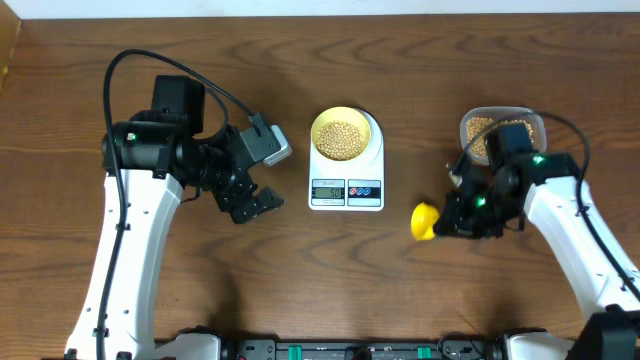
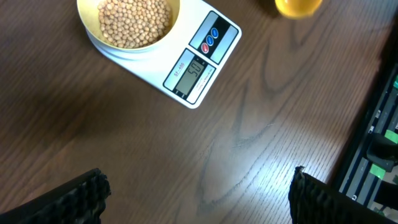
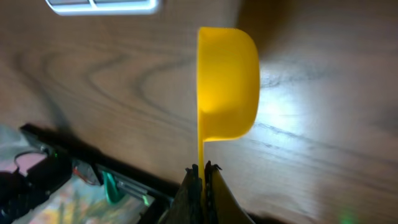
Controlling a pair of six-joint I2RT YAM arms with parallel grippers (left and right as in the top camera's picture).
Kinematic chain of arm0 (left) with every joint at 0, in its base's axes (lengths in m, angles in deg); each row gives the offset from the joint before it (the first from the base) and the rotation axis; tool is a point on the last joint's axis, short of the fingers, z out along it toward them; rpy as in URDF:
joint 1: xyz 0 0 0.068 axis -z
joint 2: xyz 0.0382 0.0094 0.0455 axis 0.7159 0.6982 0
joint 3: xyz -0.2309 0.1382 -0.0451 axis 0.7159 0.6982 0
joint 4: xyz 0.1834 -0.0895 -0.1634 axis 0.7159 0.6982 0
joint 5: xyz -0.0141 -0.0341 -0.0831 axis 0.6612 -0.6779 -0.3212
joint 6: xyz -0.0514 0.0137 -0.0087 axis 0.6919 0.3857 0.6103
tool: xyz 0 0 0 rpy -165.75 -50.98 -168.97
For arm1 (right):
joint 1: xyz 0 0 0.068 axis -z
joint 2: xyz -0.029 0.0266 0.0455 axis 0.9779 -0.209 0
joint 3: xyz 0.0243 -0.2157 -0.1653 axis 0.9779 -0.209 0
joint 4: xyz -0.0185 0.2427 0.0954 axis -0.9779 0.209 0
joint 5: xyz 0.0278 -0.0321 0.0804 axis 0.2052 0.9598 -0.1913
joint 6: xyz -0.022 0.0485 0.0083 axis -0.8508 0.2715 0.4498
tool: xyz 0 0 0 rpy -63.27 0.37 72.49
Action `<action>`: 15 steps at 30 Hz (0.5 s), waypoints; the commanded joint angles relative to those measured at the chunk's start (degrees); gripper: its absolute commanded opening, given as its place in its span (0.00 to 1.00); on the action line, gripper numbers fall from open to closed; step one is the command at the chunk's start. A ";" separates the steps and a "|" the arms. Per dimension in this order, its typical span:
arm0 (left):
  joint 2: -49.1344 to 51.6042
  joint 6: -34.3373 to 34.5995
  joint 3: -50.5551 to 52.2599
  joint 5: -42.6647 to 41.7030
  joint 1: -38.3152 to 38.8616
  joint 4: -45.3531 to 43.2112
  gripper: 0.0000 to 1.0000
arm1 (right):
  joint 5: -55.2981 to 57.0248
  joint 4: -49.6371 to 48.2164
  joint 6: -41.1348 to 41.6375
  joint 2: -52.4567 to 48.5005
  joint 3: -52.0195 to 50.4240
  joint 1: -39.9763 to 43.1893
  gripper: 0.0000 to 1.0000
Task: Scoop item into bowl and weigh 50g on scale
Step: 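Lower the yellow scoop onto the table below the tub and release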
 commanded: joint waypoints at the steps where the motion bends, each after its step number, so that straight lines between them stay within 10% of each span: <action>1: 0.33 -1.01 -0.50 -0.72 0.09 0.35 0.95 | -7.65 -2.01 1.38 0.70 -4.94 1.01 0.01; 15: 0.33 -0.98 -0.50 -0.74 0.09 0.35 0.95 | -5.22 -3.06 2.89 0.70 -8.68 3.91 0.48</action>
